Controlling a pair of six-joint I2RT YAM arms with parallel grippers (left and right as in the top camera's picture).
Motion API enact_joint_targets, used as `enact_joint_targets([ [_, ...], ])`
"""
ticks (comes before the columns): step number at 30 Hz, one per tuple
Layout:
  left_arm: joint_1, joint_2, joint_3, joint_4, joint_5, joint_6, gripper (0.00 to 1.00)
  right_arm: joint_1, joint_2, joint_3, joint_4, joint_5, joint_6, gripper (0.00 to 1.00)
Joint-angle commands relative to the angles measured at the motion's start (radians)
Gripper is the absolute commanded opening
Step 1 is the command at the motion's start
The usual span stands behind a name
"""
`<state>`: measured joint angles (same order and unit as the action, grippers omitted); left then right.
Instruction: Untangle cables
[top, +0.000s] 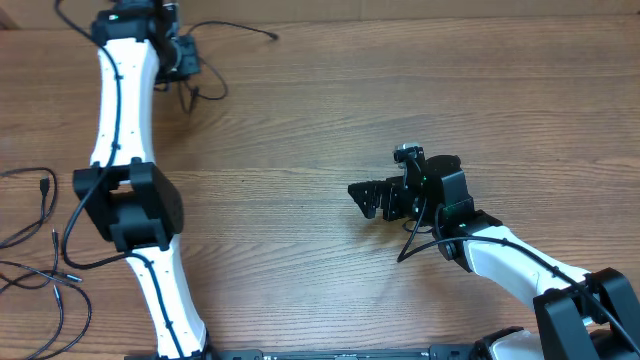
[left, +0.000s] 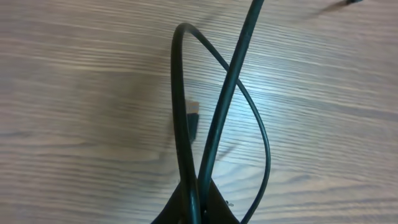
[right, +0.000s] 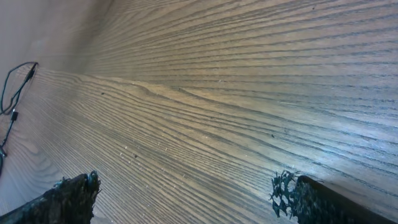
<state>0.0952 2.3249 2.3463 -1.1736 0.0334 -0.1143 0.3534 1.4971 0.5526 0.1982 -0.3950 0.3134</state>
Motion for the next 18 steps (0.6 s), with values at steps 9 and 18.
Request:
enact_joint_targets([
  [9, 0.160, 0.010, -0.006, 0.046, -0.022, -0.047, 0.05, -0.001, 0.003, 0.010, 0.016, 0.001, 0.010, 1.00],
  [18, 0.287, 0.010, -0.008, 0.046, -0.023, -0.052, 0.05, -0.001, 0.003, 0.010, 0.018, 0.001, 0.024, 1.00],
])
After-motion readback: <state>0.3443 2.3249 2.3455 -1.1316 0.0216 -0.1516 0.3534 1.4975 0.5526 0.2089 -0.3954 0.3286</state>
